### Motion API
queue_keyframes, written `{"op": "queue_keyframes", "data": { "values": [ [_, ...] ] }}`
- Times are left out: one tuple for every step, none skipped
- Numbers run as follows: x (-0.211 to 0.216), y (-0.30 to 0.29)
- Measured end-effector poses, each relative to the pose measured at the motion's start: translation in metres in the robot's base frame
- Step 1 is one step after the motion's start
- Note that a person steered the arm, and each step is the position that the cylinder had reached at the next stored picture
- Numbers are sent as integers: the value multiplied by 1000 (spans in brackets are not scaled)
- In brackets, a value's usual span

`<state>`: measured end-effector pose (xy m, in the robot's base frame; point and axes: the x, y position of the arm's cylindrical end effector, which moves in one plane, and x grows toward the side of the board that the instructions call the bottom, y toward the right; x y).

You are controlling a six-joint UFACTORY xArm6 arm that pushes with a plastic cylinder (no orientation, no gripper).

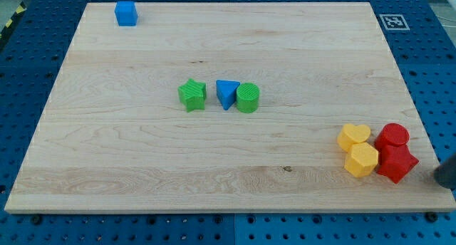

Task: Push the red star diagonally towards the center

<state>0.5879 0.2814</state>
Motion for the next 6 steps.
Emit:
{"op": "queue_keyframes", "data": {
  "values": [
    [-5, -37],
    [-15, -65],
    [-21, -94],
    [-22, -124],
    [-25, -146],
    [-24, -111]
  ]
}}
